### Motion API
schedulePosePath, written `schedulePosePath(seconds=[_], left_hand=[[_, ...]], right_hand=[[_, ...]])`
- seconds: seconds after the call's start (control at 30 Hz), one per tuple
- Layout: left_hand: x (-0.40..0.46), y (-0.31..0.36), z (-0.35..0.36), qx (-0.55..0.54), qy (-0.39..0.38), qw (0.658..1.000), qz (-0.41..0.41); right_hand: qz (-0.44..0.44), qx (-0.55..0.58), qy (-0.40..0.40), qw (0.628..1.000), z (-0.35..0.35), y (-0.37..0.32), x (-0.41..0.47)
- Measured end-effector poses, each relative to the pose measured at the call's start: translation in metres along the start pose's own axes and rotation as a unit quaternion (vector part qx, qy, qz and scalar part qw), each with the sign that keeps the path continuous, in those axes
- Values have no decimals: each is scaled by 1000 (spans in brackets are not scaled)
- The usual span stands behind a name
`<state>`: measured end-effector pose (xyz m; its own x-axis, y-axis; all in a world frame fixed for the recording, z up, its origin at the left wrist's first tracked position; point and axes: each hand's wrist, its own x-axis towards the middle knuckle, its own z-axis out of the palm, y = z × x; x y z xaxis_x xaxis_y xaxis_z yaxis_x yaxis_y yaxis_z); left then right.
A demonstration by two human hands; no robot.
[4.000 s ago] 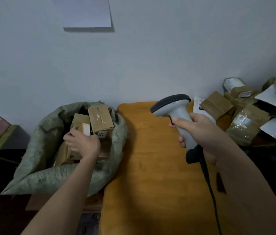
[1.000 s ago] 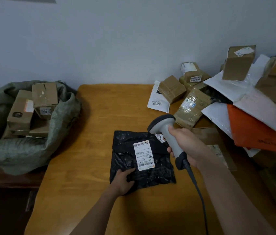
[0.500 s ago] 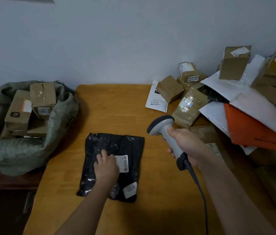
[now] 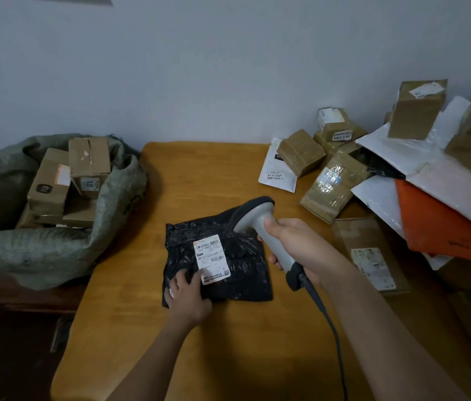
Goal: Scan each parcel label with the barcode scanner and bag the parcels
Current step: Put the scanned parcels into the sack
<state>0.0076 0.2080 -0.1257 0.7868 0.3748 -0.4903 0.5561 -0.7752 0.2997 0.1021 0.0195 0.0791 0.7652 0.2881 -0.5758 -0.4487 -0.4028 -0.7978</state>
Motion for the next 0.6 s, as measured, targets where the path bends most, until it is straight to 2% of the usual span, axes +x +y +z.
schedulePosePath(seconds=[0.1, 0.23, 0.37, 0.6], left_hand=[[-1, 2, -1, -142, 70, 979, -130], [6, 2, -4, -263, 78, 931, -242], [13, 0, -3, -261, 75, 922, -277], [16, 4, -1, -205, 76, 927, -304]], right_hand=[[-16, 4, 7, 1000, 7, -7, -1], [-28, 19, 11, 999, 13, -13, -5], [-35, 5, 16, 999, 15, -15, -10], [-52, -10, 20, 998, 10, -18, -21]])
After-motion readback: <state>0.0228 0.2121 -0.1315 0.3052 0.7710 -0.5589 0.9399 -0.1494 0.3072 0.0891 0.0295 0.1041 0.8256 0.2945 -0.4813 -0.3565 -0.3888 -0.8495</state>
